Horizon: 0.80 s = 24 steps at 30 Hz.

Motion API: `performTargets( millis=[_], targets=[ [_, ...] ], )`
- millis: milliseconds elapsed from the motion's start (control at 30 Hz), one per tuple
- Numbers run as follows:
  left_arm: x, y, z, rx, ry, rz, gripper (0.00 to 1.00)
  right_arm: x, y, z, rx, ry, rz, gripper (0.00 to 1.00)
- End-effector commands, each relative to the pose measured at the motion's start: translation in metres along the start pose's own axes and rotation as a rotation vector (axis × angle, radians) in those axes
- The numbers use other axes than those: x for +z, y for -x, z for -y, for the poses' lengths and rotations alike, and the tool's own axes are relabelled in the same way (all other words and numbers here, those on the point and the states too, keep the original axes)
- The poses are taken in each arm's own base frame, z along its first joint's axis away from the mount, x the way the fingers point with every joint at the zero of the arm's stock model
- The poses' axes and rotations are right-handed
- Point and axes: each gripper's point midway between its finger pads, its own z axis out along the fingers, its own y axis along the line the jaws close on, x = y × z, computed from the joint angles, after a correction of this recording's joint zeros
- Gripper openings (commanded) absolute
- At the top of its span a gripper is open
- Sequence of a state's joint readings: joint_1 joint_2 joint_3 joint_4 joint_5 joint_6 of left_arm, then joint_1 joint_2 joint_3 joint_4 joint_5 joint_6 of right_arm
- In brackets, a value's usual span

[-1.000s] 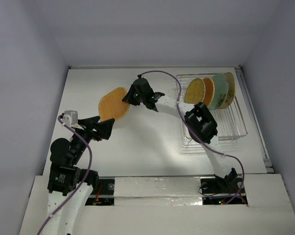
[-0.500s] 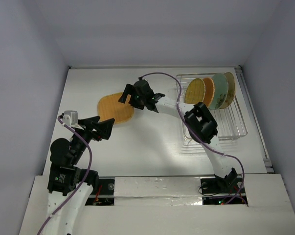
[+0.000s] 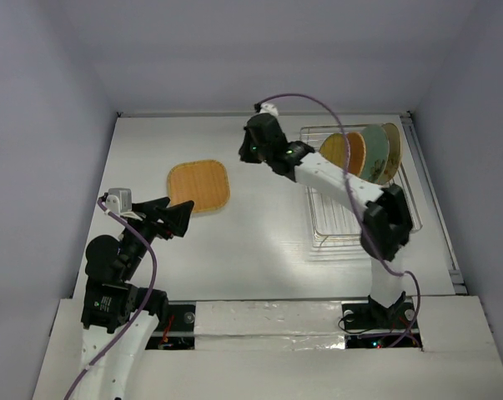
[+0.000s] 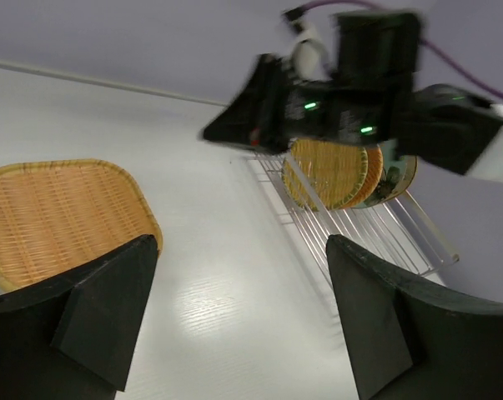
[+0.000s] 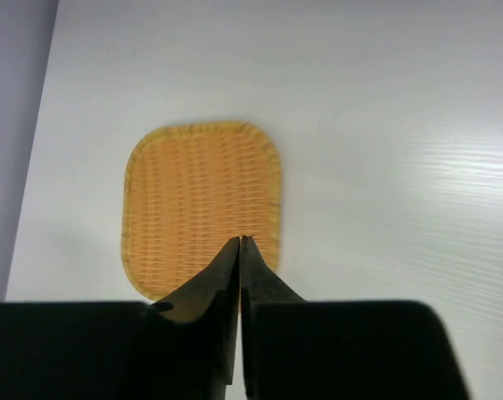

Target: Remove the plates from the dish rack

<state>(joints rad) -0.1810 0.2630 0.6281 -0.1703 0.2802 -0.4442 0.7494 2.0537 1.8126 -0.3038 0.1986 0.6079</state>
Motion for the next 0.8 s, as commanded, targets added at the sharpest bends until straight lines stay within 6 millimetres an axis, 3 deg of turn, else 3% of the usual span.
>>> performTargets(
  millis=[0, 33, 67, 100, 133, 167, 200, 267, 300, 333, 367, 467, 767],
  targets=[
    [0.0, 0.007, 0.002, 0.009, -0.007, 0.034, 0.77, -0.084, 0.091, 0.053, -0.062, -0.173, 0.234, 0.0],
    [0.001, 0.007, 0.001, 0.008, -0.008, 0.033, 0.74, -0.092, 0.081, 0.08, -0.073, -0.228, 0.216, 0.0],
    [0.001, 0.007, 0.002, 0.008, -0.013, 0.032, 0.66, -0.124, 0.107, 0.1, -0.042, -0.25, 0.282, 0.0],
    [0.001, 0.006, 0.002, 0.009, -0.016, 0.027, 0.54, -0.149, 0.111, 0.135, -0.032, -0.312, 0.303, 0.0],
    [0.001, 0.006, 0.003, 0.009, -0.016, 0.028, 0.53, -0.15, 0.112, 0.137, -0.042, -0.321, 0.305, 0.0],
    [0.001, 0.007, 0.003, 0.01, -0.017, 0.03, 0.38, -0.158, 0.104, 0.171, -0.039, -0.395, 0.291, 0.0],
    [0.001, 0.006, 0.002, 0.011, -0.014, 0.028, 0.33, -0.179, 0.108, 0.183, -0.037, -0.432, 0.313, 0.0],
    [0.002, 0.006, 0.002, 0.01, -0.012, 0.026, 0.25, -0.194, 0.101, 0.217, -0.039, -0.538, 0.309, 0.0],
    [0.002, 0.007, 0.0, 0.009, -0.002, 0.03, 0.24, -0.208, 0.105, 0.237, -0.023, -0.588, 0.318, 0.05],
    [0.003, 0.005, -0.001, 0.007, -0.001, 0.025, 0.24, -0.211, 0.103, 0.245, -0.02, -0.603, 0.312, 0.13],
    [0.003, 0.005, 0.0, 0.009, -0.005, 0.024, 0.24, -0.212, 0.098, 0.256, -0.019, -0.621, 0.297, 0.32],
    [0.003, 0.004, 0.0, 0.008, -0.007, 0.018, 0.3, -0.207, 0.096, 0.276, -0.019, -0.636, 0.269, 0.59],
    [0.002, 0.006, 0.002, 0.011, -0.016, 0.027, 0.35, -0.164, 0.083, 0.292, -0.038, -0.61, 0.171, 0.56]
  ],
)
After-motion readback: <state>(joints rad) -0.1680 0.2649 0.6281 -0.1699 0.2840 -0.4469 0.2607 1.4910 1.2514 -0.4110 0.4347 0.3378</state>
